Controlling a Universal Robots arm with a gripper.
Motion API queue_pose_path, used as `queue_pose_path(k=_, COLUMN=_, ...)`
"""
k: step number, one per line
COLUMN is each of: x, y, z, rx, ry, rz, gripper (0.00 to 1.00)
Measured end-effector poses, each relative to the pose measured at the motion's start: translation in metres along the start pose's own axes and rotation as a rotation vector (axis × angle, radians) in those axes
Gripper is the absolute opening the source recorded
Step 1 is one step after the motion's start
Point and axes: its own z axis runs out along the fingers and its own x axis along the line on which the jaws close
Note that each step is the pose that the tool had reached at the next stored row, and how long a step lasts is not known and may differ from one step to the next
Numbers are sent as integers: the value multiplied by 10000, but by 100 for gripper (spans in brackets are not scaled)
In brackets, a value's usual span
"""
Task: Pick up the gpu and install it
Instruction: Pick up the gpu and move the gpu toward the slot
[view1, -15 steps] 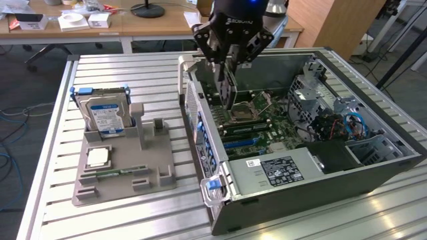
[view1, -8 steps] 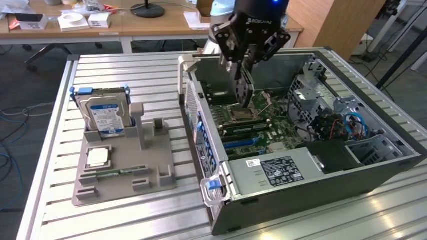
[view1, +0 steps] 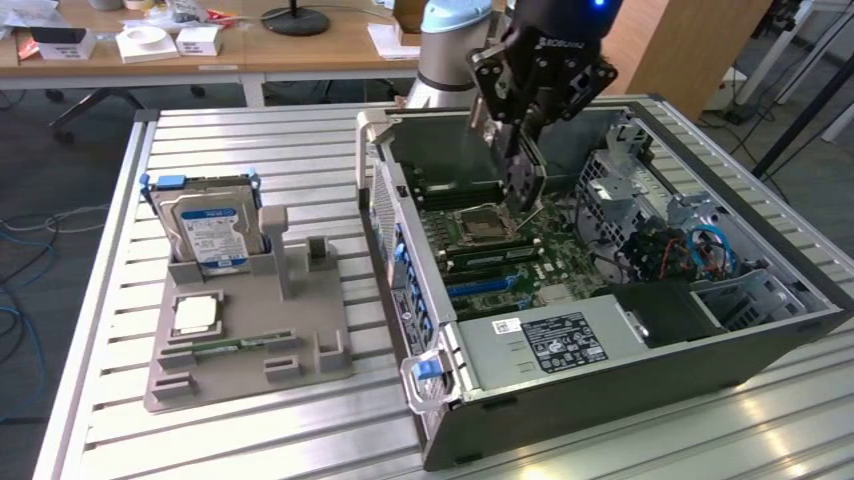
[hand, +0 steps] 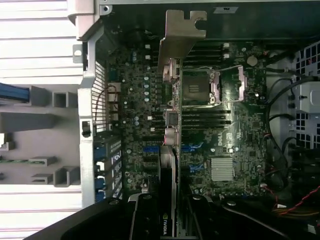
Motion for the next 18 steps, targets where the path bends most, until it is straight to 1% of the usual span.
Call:
queue_pose_path(k=3, x=-136, y=6, z=3, rx=-2, ry=-11, rz=0, gripper=27)
queue_pose_path(k=5, x=-210, y=10, z=8, rx=-4, ry=-32, rz=1, gripper=27)
queue_pose_path(k=7, x=-230, y=12, z=27, rx=-9, ry=-63, rz=-3, gripper=27)
queue_pose_path(k=8, x=-233, y=14, z=37, rx=-10, ry=-68, rz=-2, gripper=27)
queue_pose_path(k=11, x=-268, y=24, z=59, rx=-6, ry=-68, rz=-2, gripper=27)
queue_pose_path(k=15, x=-376, y=54, z=74, rx=-5, ry=-68, rz=-2, gripper=27)
queue_pose_path(k=18, x=-427, y=85, z=94, rx=-8, ry=-69, rz=-3, gripper=27)
